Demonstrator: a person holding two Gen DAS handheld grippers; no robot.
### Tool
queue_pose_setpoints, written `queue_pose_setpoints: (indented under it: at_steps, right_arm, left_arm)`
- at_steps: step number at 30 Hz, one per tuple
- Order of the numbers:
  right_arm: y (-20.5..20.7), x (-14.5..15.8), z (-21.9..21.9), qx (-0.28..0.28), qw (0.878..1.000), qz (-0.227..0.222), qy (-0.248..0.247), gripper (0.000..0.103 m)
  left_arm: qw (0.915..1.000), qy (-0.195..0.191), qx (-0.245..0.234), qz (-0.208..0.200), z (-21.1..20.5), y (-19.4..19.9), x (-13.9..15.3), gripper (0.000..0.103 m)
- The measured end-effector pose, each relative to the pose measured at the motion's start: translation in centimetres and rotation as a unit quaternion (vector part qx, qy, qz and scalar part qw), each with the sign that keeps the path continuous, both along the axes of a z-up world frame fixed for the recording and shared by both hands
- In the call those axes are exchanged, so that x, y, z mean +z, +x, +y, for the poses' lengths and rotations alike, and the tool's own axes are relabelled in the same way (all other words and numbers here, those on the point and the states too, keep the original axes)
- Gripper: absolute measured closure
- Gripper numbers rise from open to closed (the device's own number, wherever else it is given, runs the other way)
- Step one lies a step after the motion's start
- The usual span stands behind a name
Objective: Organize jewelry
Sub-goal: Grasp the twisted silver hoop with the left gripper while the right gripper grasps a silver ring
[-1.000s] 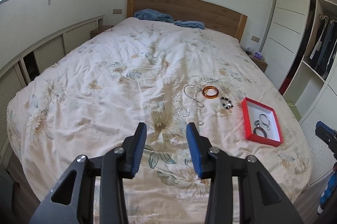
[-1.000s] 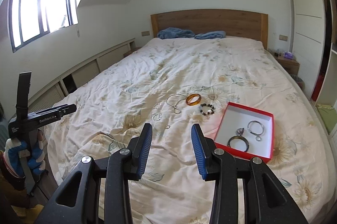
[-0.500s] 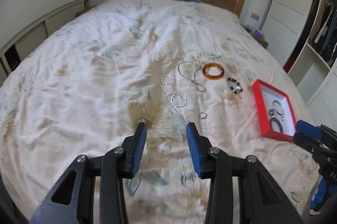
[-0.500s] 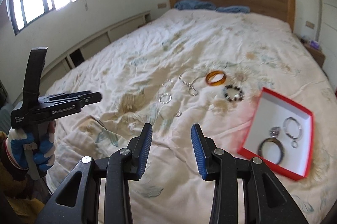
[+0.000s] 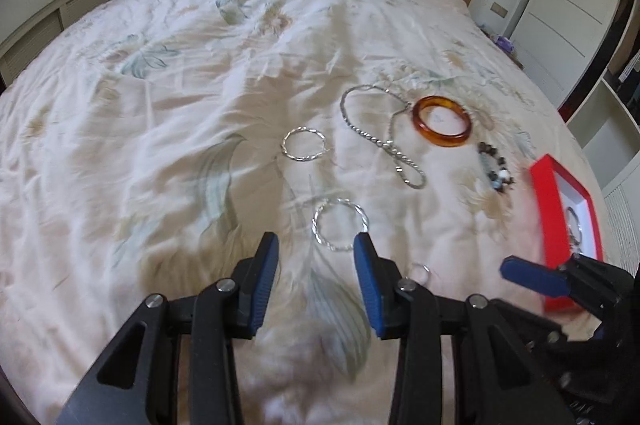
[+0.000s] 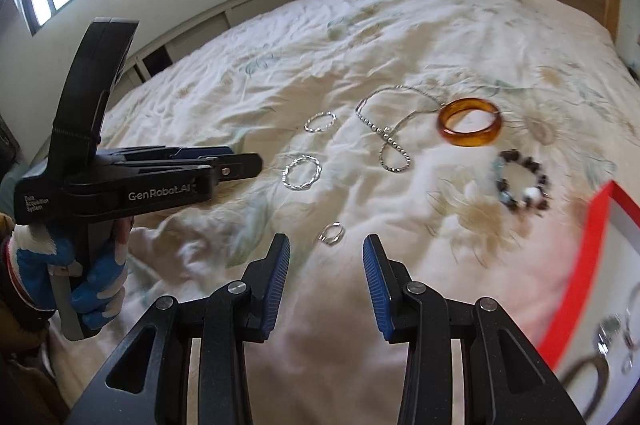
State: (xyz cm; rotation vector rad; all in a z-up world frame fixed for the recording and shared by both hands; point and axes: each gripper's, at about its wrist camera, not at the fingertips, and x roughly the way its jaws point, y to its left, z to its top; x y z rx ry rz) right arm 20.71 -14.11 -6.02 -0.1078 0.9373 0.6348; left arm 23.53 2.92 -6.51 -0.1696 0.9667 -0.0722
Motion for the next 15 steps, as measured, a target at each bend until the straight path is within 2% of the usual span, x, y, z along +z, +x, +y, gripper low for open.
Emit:
queue_pose_setpoints:
  at_steps: [8, 15]
  right_arm:
    - [2.6, -3.9, 2.2, 0.034, 0.999, 0.009, -0.02, 0.067]
    - [3.0, -5.4, 3.2, 0.058, 0.997, -0.002, -0.041, 0.073]
  left_arm:
    - [0.9998, -0.003, 0.001, 0.021, 0.2, 2.5, -3.6, 0.067]
    - [0.9997, 0.008, -0.002, 0.022, 0.0, 2.6, -4.9, 0.071]
